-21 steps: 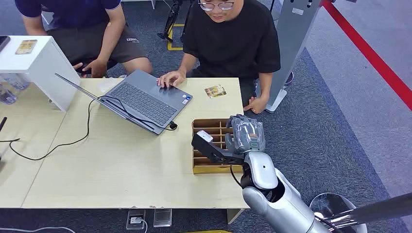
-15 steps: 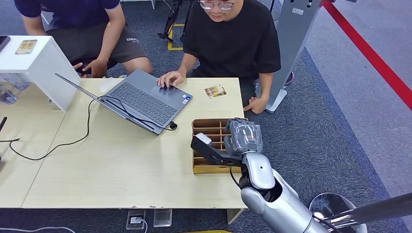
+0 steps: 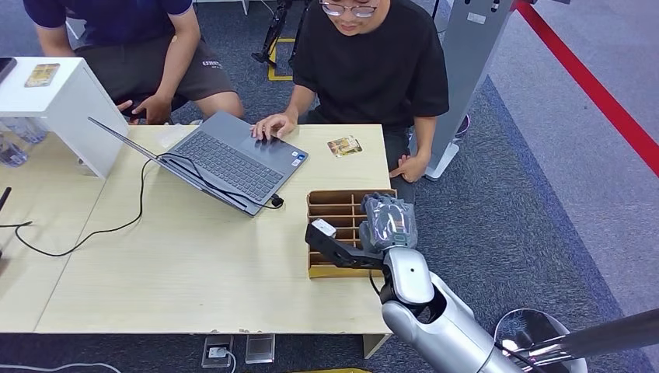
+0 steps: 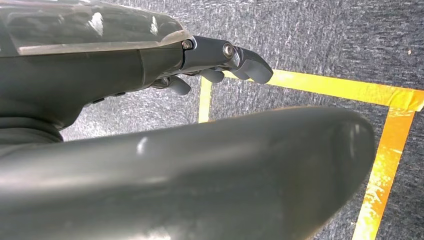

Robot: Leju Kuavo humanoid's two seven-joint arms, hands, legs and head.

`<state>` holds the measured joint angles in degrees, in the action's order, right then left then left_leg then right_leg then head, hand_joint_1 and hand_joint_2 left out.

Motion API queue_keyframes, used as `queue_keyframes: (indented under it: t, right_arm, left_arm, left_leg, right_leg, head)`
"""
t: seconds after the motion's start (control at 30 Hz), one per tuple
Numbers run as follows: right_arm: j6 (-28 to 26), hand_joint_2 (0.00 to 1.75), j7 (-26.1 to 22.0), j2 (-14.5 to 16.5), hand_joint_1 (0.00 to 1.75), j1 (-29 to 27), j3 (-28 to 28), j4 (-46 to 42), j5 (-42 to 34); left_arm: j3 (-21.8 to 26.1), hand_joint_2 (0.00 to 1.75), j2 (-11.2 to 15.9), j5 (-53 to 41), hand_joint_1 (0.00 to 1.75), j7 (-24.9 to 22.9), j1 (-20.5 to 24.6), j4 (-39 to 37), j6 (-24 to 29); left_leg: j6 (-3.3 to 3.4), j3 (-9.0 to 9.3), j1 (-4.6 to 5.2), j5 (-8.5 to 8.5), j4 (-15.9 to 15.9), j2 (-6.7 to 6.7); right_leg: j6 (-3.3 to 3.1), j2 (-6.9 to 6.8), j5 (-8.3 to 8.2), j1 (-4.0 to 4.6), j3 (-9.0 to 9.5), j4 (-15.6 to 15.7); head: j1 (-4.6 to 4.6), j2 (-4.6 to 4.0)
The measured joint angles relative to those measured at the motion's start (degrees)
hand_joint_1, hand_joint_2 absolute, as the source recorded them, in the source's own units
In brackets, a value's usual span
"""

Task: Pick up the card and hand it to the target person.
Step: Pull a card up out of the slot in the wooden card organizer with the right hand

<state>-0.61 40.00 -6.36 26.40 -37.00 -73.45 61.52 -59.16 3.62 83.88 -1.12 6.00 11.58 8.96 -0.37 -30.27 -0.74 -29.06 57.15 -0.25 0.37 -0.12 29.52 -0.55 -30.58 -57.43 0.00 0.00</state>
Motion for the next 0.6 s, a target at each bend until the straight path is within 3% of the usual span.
queue_keyframes:
  t: [0.6]
  right_arm:
    - [1.06, 1.75, 0.00, 0.11, 0.93, -0.88, 2.60, 1.15, 0.09]
  left_arm:
    - [-0.42, 0.00, -0.44, -0.34, 0.00, 0.21, 0.04, 0.01, 0.01]
  left_leg:
    - [0.01, -0.01, 0.00, -0.01, 0.03, -0.06]
  right_leg:
    - [0.01, -0.06, 0.02, 0.00, 0.01, -0.01]
  head:
    - [0.00, 0.00]
